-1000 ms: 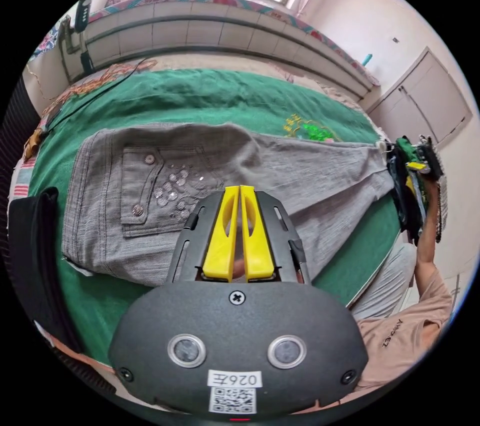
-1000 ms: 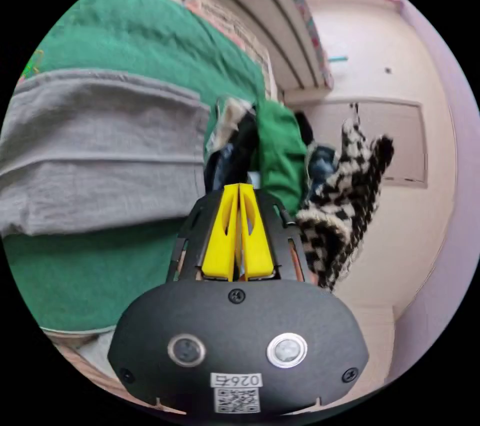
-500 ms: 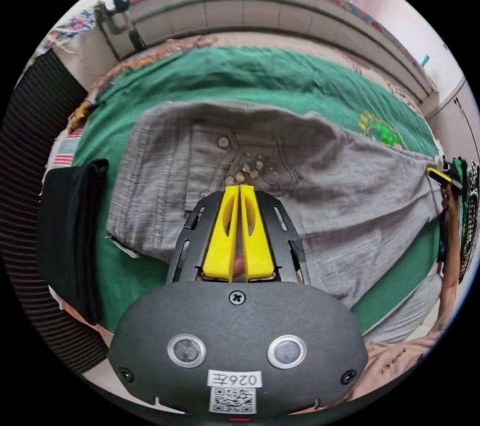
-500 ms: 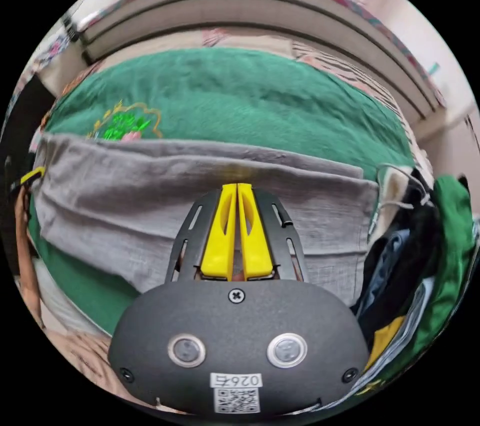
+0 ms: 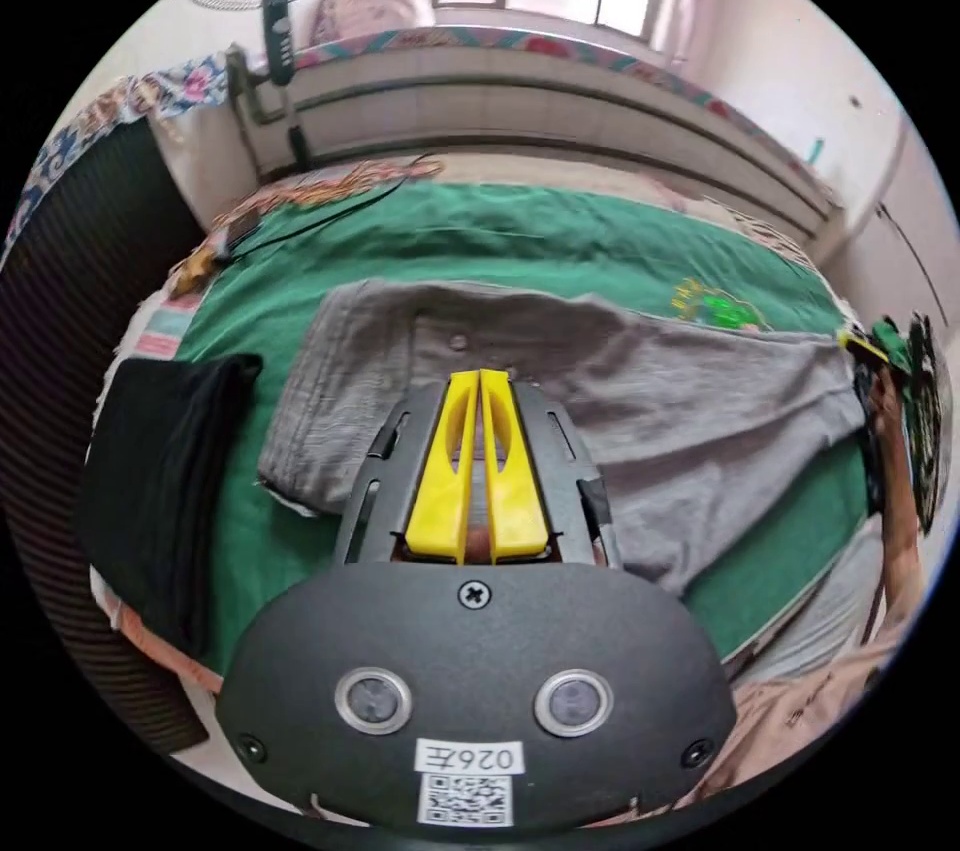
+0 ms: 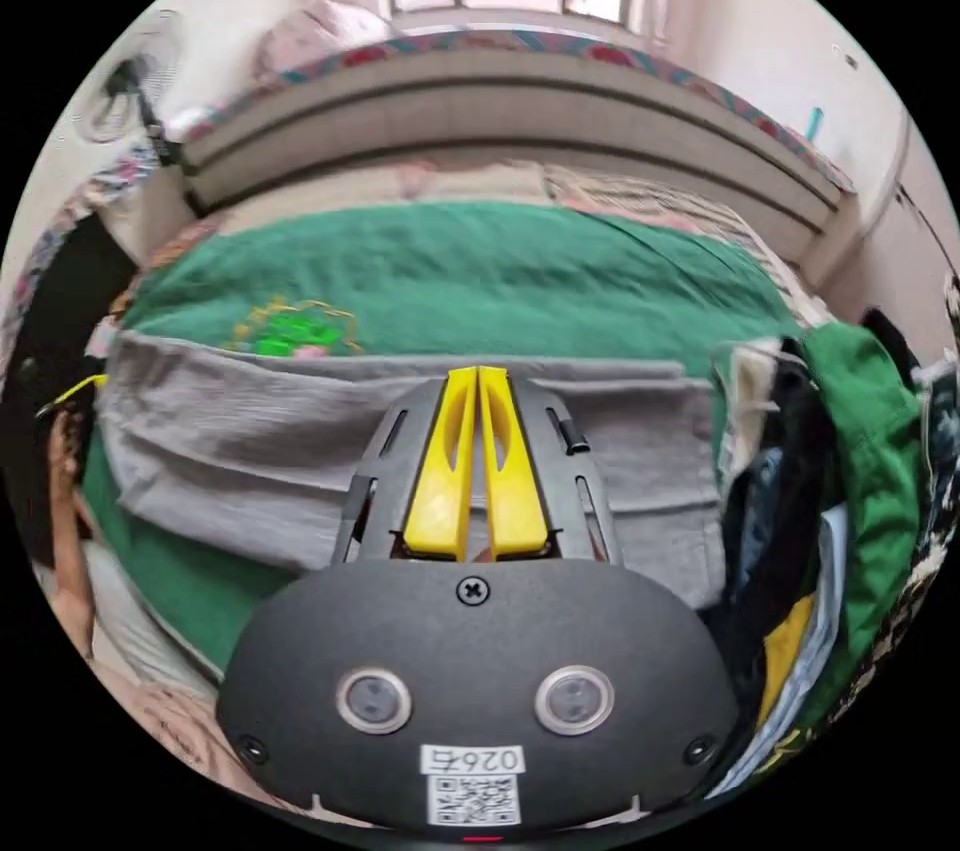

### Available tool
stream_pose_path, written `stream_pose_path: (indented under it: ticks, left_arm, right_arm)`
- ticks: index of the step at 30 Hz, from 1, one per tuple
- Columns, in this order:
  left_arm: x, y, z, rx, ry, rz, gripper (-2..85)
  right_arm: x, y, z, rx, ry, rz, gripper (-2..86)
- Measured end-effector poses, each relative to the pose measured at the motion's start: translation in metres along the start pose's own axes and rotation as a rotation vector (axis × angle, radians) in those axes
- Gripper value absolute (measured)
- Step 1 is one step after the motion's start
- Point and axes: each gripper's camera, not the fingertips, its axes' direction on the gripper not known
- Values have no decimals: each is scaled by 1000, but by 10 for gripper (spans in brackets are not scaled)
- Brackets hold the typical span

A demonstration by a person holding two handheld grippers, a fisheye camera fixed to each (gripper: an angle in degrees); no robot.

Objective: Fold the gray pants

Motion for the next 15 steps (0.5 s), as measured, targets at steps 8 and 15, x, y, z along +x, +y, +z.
stream_pose_path:
  ticks: [8,15]
  left_arm:
    - [-43,33,63,-346,-288,78,-9]
    - [-104,43,17,-7,46,-82,-9]
  right_arm:
    - [-230,47,-24,49,-664,-576,-9]
    - [-355,132,65,-278,-447,-924,-9]
